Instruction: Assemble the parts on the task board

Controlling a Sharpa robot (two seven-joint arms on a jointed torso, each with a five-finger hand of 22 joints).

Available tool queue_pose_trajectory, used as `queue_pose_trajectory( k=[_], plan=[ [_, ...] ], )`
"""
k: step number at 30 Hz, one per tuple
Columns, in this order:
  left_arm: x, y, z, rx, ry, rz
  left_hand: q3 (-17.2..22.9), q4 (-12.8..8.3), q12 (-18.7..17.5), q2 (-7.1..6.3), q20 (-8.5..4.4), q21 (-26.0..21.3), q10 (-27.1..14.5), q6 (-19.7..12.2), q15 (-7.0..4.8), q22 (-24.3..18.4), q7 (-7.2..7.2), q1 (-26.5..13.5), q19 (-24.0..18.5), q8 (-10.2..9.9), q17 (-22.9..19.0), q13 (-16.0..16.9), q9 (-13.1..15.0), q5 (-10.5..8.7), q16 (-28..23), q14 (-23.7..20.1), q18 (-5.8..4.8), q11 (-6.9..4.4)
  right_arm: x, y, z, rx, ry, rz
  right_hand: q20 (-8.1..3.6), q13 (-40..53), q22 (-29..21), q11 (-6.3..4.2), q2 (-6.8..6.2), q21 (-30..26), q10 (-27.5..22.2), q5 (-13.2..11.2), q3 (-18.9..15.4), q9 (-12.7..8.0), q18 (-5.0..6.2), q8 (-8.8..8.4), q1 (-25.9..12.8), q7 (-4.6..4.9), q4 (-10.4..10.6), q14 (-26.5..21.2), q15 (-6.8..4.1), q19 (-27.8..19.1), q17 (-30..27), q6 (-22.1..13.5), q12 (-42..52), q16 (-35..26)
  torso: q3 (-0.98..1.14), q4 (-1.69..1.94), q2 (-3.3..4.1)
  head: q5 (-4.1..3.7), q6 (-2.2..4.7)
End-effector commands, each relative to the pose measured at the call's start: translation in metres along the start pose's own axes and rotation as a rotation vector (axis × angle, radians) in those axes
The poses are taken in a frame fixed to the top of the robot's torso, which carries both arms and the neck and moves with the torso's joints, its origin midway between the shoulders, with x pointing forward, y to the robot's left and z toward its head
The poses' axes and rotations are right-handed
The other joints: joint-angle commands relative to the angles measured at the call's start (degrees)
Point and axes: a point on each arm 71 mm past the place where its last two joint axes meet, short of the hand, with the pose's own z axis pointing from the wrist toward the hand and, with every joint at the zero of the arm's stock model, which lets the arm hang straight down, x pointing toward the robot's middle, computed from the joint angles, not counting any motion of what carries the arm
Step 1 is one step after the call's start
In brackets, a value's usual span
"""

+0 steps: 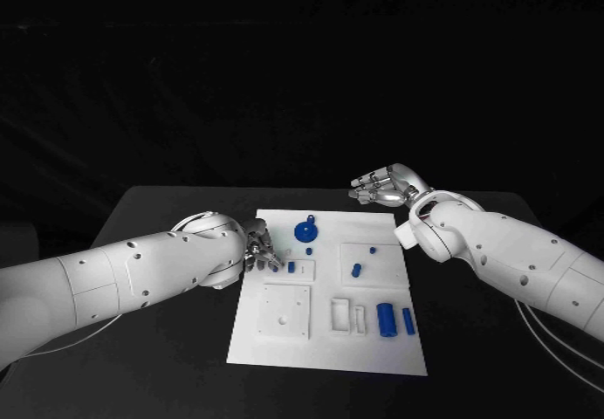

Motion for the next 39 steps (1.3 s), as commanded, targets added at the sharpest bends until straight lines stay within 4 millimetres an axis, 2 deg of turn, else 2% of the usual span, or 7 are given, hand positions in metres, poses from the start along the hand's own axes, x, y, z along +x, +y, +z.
queue_pose_trajectory(
  k=[1,9,12,14,20,33,39],
  plan=[
    [0.001,0.001,0.000,-0.008,0.008,0.011,0.01,0.38,0.31,-0.43,0.25,0.09,2.80,-0.91,-0.32,1.08,-0.32,0.05,0.01,0.26,-0.13,-0.01,0.08,-0.34,0.07,0.17,1.14,-0.26,0.001,0.001,0.000,-0.011,0.008,0.001,0.00,-0.05,-0.07,0.03,-0.01,0.25,-0.43,0.19,0.03,-0.09,0.98,0.06,-0.09,0.16,0.18,-0.41,-0.04,-0.36,-0.08,-0.37,-0.17,-0.26,-0.02,0.04,-0.03,-0.04,0.05],
    [-0.001,0.004,0.000,-0.009,0.003,-0.004,-1.06,2.36,0.21,-0.96,0.19,-0.04,2.80,-1.26,-0.35,0.99,-0.43,-0.80,-0.05,0.48,-0.73,-0.14,-0.05,-6.87,-0.31,0.00,1.05,-0.29,0.000,0.001,0.000,-0.011,0.007,0.001,0.01,-0.05,-0.07,0.03,-0.05,0.25,-0.45,0.27,-0.17,-0.10,0.98,0.06,-0.05,0.18,0.31,-0.43,-0.03,-0.40,-0.08,-0.56,-0.17,-0.25,-0.05,0.00,-0.01,-0.05,0.10],
    [-0.001,0.005,0.000,-0.007,0.002,-0.035,-0.33,10.91,-0.03,-5.18,-0.14,-0.33,2.79,-0.81,-0.41,0.90,-0.58,-3.86,-0.03,0.42,-1.16,-0.27,-0.55,-14.98,-0.69,-0.18,0.70,-0.31,0.000,0.001,0.000,-0.011,0.006,0.001,0.01,-0.05,-0.07,0.03,-0.05,0.25,-0.45,0.27,-0.17,-0.10,0.98,0.06,-0.05,0.18,0.31,-0.43,-0.03,-0.40,-0.08,-0.56,-0.17,-0.25,-0.07,-0.01,-0.01,-0.04,0.16],
    [-0.001,0.006,-0.001,-0.005,0.002,-0.053,-0.71,16.06,-0.52,-8.76,-0.97,-0.55,2.81,-1.21,-0.65,0.86,-0.06,-5.46,-0.06,0.20,-1.27,-0.55,-0.66,-15.54,-1.01,-0.38,-0.01,-0.12,0.000,0.001,0.000,-0.011,0.006,0.001,0.01,-0.05,-0.07,0.03,-0.05,0.25,-0.45,0.27,-0.17,-0.10,0.98,0.06,-0.05,0.18,0.31,-0.43,-0.03,-0.40,-0.08,-0.56,-0.17,-0.25,-0.08,-0.03,0.01,-0.10,0.19],
    [-0.004,0.011,-0.003,-0.003,0.000,-0.097,-9.25,22.87,-1.31,-9.34,-1.91,-1.25,2.77,-1.79,-0.71,0.73,0.17,-4.33,-0.13,0.06,-1.55,-0.86,-0.63,-15.49,-1.66,-0.61,-1.27,-0.01,0.000,0.000,0.000,-0.010,0.005,0.000,0.01,-0.05,-0.07,0.03,-0.05,0.25,-0.45,0.27,-0.17,-0.10,0.98,0.06,-0.05,0.18,0.31,-0.43,-0.03,-0.40,-0.08,-0.56,-0.17,-0.25,-0.05,0.03,-0.02,-0.24,0.24],
    [-0.029,0.011,-0.010,0.031,-0.068,-0.208,-8.93,22.78,-3.81,-8.27,-2.31,-2.47,2.12,-5.50,-0.53,0.59,1.38,-5.42,-0.57,-2.38,-2.18,-1.62,-2.79,-15.43,-3.09,-1.90,-1.75,0.50,0.000,-0.001,0.000,-0.009,0.004,0.000,0.02,-0.05,-0.07,0.05,-0.09,0.25,-0.48,0.27,-0.27,-0.10,0.98,0.05,-0.02,0.22,0.35,-0.46,-0.02,-0.41,-0.08,-0.76,-0.17,-0.26,-0.04,0.06,-0.05,-0.39,0.55],
    [-0.043,0.004,-0.014,0.150,-0.145,-0.326,-8.75,10.69,-14.40,0.46,0.09,-8.54,-2.87,-11.69,2.14,-3.37,5.05,1.58,-4.25,-8.04,-7.68,-5.28,-15.77,-11.48,-10.28,-7.24,-1.75,3.05,-0.001,-0.001,0.000,-0.007,0.002,0.000,0.02,-0.05,-0.07,0.05,-0.09,0.25,-0.48,0.27,-0.27,-0.10,0.98,0.05,-0.02,0.22,0.35,-0.46,-0.02,-0.41,-0.08,-0.76,-0.17,-0.26,-0.03,0.03,-0.05,-0.50,0.84]
  ],
)
